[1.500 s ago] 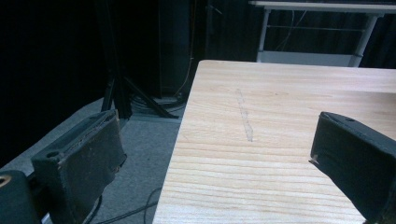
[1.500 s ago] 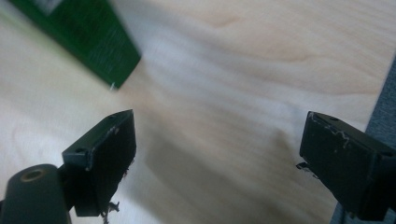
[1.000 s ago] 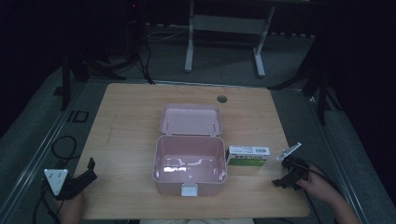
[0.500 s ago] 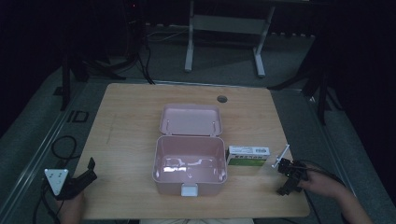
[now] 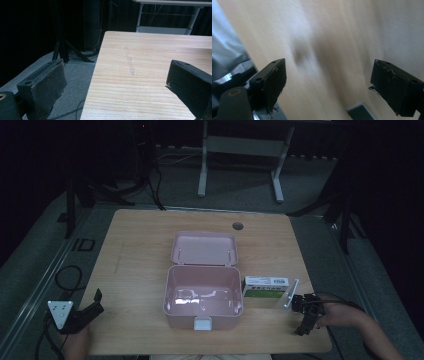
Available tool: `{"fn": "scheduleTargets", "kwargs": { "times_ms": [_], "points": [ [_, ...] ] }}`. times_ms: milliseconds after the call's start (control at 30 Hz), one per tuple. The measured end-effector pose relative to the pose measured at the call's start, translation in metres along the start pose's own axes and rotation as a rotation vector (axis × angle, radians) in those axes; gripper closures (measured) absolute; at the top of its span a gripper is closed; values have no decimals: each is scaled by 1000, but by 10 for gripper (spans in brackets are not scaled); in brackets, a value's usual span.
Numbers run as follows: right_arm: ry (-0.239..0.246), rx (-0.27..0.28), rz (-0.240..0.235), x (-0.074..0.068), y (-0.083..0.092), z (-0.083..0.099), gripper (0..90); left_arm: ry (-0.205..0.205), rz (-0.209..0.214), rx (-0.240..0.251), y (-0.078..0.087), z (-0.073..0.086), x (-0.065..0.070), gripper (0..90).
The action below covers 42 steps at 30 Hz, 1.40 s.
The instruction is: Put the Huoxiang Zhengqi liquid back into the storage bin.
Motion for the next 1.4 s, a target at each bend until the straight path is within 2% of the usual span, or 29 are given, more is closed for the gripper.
{"fn": "scheduleTargets", "kwargs": {
  "times_ms": [33, 167, 600, 1000, 1333, 1400],
  "points": [
    [32, -23, -7, -4, -1, -4, 134, -1, 1, 0, 0, 0, 0, 27],
    [100, -36, 4, -12, -1, -14, 144, 1, 4, 0, 0, 0, 0, 27],
    [261, -45, 34, -32, 2, -46, 150, 7, 14, 0, 0, 0, 0, 27],
    [332, -26, 11, -47, 23, -76, 177, 7, 19, -1, 0, 0, 0, 27],
    [375, 3, 32, -53, 48, -93, 179, 8, 22, -1, 0, 0, 0, 27],
    [381, 19, 43, -51, 58, -97, 188, 8, 23, -2, 0, 0, 0, 27]
  ]
}}
Point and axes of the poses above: each handheld gripper's, and its own axes: y roughly backward along the jaws, z roughly out of its underside, x roughly to its right, the point moved 5 cm from there along -y, roughly forward along the jaws, and after that the axes turned 9 degrees about x, right-handed, at the moved point
